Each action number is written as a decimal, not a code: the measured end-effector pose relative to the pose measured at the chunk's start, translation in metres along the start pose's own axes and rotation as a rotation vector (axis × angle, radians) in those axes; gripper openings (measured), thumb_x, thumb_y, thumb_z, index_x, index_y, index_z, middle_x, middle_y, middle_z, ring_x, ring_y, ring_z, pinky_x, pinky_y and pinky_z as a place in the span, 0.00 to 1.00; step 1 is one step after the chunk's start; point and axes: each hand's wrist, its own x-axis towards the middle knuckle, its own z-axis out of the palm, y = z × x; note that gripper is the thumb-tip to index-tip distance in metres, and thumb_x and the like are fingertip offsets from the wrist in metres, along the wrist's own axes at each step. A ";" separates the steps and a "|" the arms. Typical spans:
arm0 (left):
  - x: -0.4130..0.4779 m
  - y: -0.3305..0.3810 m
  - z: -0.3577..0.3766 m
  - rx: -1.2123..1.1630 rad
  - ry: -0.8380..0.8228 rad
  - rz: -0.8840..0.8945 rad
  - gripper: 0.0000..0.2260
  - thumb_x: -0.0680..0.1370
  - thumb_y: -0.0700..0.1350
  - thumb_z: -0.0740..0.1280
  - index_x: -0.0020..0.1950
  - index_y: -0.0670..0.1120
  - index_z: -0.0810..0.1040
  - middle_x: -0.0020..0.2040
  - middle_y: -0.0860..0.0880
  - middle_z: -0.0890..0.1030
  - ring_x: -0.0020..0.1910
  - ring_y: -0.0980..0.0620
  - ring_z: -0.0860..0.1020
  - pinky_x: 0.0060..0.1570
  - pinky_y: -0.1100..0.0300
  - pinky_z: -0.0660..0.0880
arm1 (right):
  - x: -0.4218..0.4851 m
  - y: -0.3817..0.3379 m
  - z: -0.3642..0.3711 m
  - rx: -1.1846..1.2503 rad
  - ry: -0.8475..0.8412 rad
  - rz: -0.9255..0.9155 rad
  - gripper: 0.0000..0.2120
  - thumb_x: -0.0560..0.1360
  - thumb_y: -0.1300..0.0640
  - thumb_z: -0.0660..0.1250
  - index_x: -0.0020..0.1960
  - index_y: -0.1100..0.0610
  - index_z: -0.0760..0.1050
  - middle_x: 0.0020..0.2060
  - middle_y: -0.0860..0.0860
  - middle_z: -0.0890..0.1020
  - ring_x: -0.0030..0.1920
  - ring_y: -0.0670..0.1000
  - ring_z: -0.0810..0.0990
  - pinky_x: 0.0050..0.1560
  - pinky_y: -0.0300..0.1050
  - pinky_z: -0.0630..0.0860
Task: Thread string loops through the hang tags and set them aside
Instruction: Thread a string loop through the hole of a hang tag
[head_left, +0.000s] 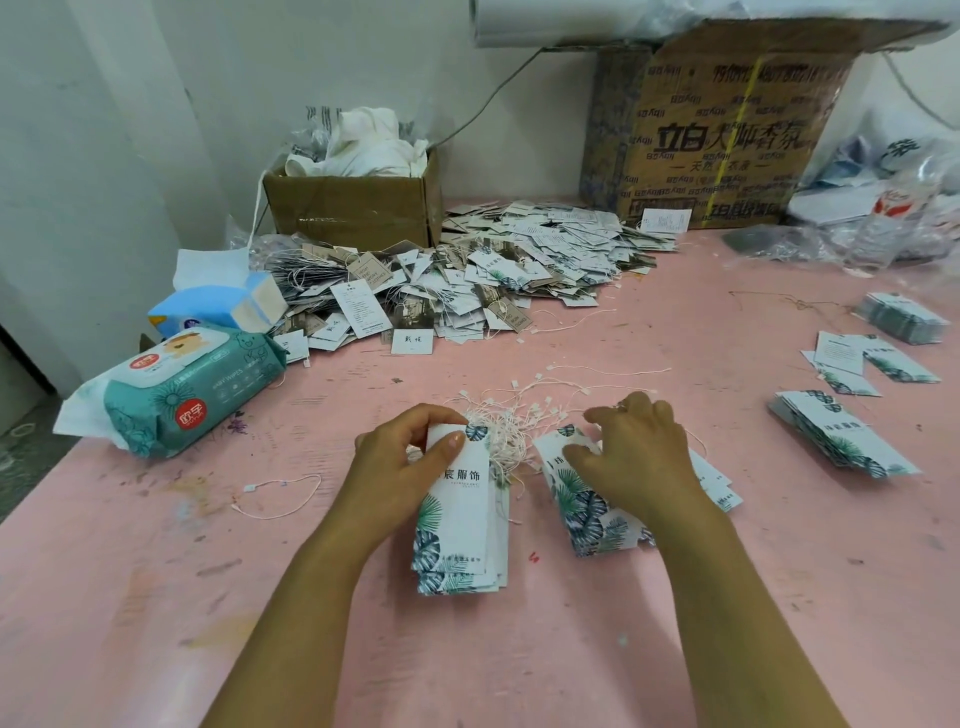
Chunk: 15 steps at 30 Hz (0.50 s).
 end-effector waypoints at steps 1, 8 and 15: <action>0.000 -0.001 0.000 -0.006 0.000 0.001 0.08 0.76 0.43 0.67 0.45 0.57 0.79 0.38 0.58 0.79 0.41 0.58 0.78 0.39 0.62 0.74 | 0.000 0.001 0.001 -0.017 -0.039 0.021 0.22 0.73 0.44 0.62 0.64 0.54 0.72 0.59 0.56 0.70 0.61 0.58 0.64 0.58 0.49 0.63; -0.001 0.000 0.003 -0.054 -0.004 0.010 0.08 0.77 0.43 0.65 0.48 0.57 0.78 0.39 0.49 0.82 0.37 0.58 0.79 0.34 0.64 0.71 | 0.001 0.003 0.002 0.066 -0.095 0.097 0.20 0.72 0.43 0.65 0.55 0.57 0.77 0.55 0.56 0.75 0.59 0.59 0.68 0.54 0.48 0.67; 0.001 -0.003 0.005 -0.101 0.007 -0.001 0.08 0.78 0.43 0.64 0.46 0.56 0.78 0.38 0.49 0.82 0.39 0.52 0.78 0.39 0.56 0.72 | 0.001 0.000 -0.001 0.290 0.064 0.064 0.11 0.74 0.53 0.65 0.54 0.57 0.76 0.42 0.51 0.78 0.48 0.55 0.74 0.42 0.44 0.68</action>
